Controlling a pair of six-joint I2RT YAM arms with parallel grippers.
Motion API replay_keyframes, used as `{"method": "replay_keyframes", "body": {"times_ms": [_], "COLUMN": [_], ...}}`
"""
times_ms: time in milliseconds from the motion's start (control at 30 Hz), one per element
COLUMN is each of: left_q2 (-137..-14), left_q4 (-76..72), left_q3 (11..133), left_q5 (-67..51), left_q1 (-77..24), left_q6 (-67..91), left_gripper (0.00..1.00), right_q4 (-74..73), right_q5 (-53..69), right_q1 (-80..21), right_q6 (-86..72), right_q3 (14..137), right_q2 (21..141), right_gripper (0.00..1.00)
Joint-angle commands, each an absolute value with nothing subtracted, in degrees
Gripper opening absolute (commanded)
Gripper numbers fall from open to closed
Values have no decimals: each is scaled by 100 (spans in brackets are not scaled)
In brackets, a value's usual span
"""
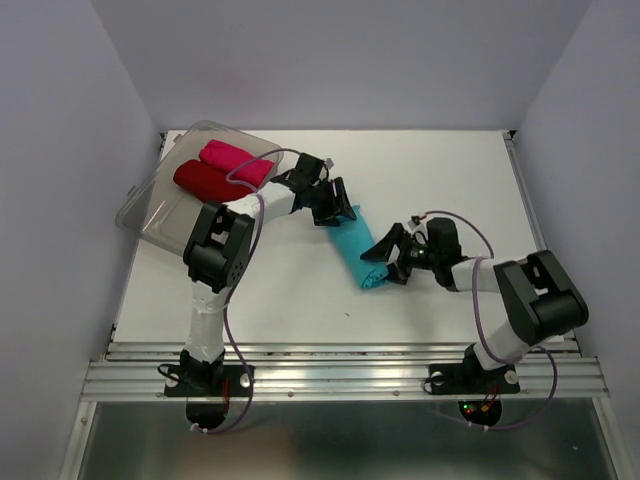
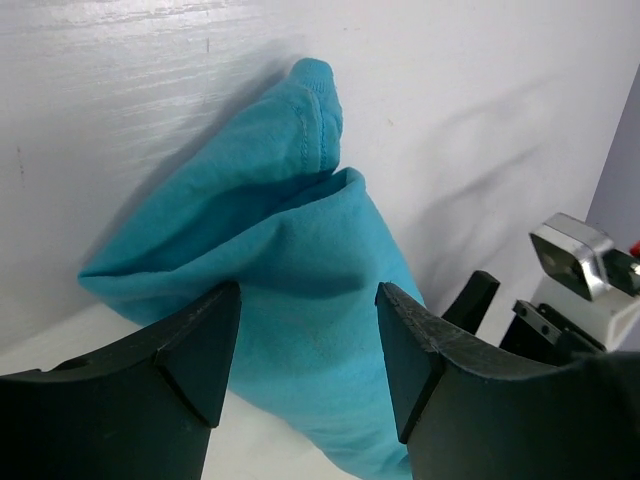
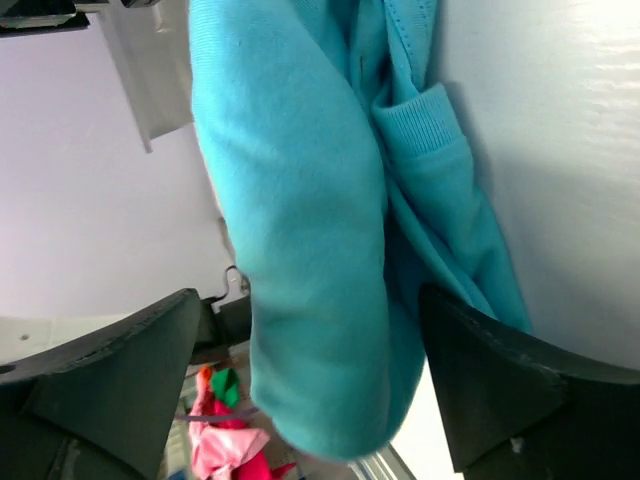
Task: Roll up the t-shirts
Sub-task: Roll the T-shirt to the center of the board.
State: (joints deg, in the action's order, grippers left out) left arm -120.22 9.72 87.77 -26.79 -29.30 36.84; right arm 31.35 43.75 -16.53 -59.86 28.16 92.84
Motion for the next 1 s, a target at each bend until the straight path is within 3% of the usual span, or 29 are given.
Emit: {"method": "replay_keyframes", "body": {"times_ms": [0,267,367,400,533,700,867,967], "left_q2": [-12084,-11962,-11725,-11664,-11707,-11734,-11514,-11435], "left_q4": [1177,1239,1178,1152,1309,1389,1406,1424], "left_q3": [9140,9062,9018,9044,9298,9334,9360,9360], "left_q5": [-2646,-2549,-2592,-2741,-2716,-2768,-2690,-2716], "left_q1": [-2953,-2953,-2953,-2953,-2953,-2971,-2997,-3015], "left_q6": [3446,3375,3401,3401,3393,3428,3463,3454], "left_gripper": [67,67,67,67,67,66,67,67], "right_q4": [1269,-1659,-2239,-2398,-2611,-2347,-2048,-1908], "right_q5": [3422,1988,1574,1478,845,1625,1302,1117], "right_q1": [-1626,-1626,-1626,-1713,-2433,-2917,-2979,-2979], "right_q6": [-4908,-3815,-3490,-3463,-3480,-3384,-3410,-3340], "right_q3": [3180,3945,4253,4550,5044,5317,5124,5063], "right_q2": [8449,7111,6742,6715,6741,7513,7927,8489], "right_gripper": [98,100,78,59,23,15,13,3]}}
